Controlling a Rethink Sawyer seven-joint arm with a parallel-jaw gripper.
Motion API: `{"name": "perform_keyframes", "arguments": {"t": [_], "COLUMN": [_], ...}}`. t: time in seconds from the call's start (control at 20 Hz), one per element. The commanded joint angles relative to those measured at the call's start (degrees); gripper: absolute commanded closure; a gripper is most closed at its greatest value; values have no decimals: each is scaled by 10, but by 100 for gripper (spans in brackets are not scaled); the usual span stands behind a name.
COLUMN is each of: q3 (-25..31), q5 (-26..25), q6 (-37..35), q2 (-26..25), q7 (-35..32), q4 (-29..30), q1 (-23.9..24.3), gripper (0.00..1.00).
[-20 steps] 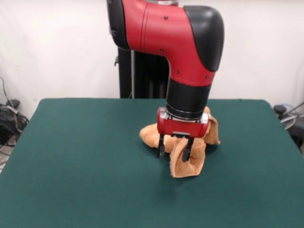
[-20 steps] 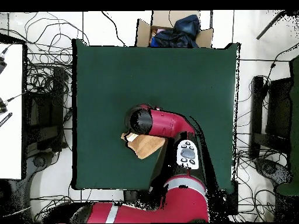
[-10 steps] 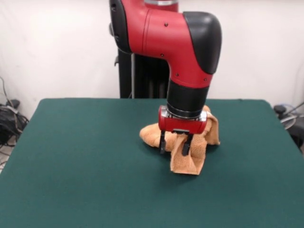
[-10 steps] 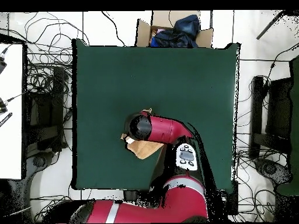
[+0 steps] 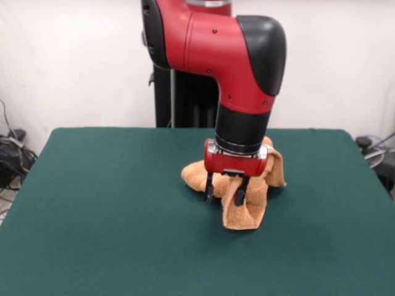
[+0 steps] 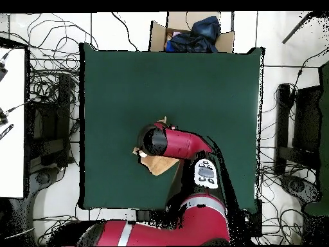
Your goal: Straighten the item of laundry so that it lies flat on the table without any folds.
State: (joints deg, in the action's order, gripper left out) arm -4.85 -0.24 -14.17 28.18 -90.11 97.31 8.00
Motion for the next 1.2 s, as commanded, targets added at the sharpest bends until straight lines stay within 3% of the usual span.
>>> {"name": "perform_keyframes", "arguments": {"t": [0.05, 1.2], "q3": [43, 57], "q5": [31, 65], "q6": [52, 79], "q2": [-15, -28], "q7": [-143, -149], "q4": [42, 53], "q1": [12, 25], "gripper": [0, 0]}}
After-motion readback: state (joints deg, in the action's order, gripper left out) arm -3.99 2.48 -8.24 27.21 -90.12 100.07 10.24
